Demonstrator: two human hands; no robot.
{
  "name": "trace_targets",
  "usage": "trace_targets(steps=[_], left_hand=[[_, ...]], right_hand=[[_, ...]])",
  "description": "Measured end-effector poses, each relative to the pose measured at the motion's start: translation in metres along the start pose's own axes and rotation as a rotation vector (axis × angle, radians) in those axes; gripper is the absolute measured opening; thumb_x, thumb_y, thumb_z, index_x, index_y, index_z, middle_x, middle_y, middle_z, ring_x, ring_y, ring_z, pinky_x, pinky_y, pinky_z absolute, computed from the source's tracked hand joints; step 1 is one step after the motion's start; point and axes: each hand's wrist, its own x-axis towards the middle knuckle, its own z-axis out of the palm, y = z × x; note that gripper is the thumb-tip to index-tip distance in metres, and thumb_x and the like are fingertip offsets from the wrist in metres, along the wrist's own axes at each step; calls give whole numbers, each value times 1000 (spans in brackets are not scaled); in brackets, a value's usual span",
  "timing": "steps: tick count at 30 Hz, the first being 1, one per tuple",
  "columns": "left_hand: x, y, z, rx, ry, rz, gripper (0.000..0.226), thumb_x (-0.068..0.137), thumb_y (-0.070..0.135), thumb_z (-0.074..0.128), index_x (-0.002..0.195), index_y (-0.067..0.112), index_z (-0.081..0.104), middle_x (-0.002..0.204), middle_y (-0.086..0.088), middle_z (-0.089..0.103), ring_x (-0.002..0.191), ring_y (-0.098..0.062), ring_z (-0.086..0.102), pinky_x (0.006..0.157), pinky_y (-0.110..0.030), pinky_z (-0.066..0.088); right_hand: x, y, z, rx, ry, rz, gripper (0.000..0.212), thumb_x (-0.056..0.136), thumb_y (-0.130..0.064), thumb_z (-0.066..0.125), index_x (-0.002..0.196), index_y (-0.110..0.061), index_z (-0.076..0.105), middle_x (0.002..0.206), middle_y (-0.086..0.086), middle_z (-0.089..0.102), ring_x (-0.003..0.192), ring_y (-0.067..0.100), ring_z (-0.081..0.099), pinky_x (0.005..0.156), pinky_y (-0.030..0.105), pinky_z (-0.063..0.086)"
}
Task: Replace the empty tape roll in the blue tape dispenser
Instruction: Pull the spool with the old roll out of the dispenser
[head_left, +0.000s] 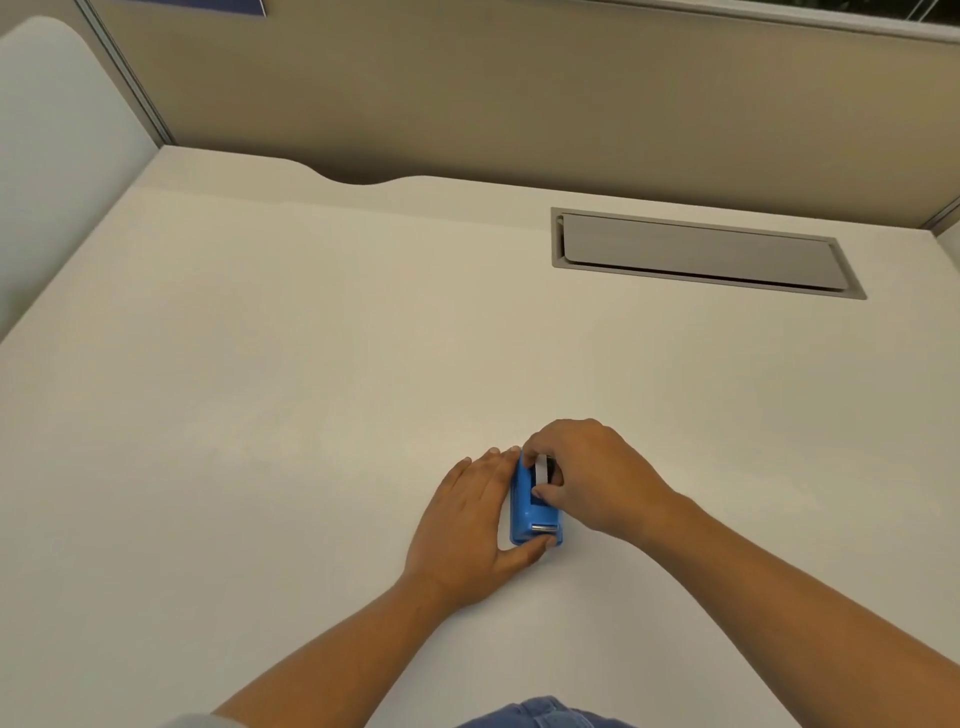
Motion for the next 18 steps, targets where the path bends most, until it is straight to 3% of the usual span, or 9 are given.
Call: trace_targets(steps=[4, 9, 12, 18], left_hand=[[1, 0, 2, 18, 3, 10, 82, 82, 78, 36, 148, 33, 20, 149, 11, 43, 142, -7, 29, 119, -30, 18], [0, 0, 3, 15, 6, 15, 80, 82, 77, 37, 148, 34, 20, 146, 12, 44, 141, -7, 29, 119, -31, 19], [0, -1, 2, -17, 16, 2, 87, 79, 79, 40, 149, 33, 17, 150, 12, 41, 139, -6, 31, 118, -31, 21], [4, 1, -2, -21, 26, 32, 90, 67, 88, 52, 138, 36, 31, 135, 12, 50, 130, -8, 39, 112, -25, 20]], right_hand=[[0, -1, 0, -8, -7, -2, 21, 78, -21, 69, 97, -28, 65, 86, -11, 55, 77, 11, 50, 65, 22, 36], [2, -3, -2, -39, -41, -2, 20, 79, -21, 70, 99, -25, 65, 93, -3, 63, 83, 15, 56, 71, 28, 49], [2, -4, -2, -26, -43, -1, 21, 78, -21, 70, 97, -26, 65, 92, -4, 63, 81, 15, 55, 70, 28, 49], [1, -8, 3, -31, -80, -15, 21, 76, -22, 69, 95, -26, 62, 93, -4, 63, 84, 16, 54, 68, 27, 46]])
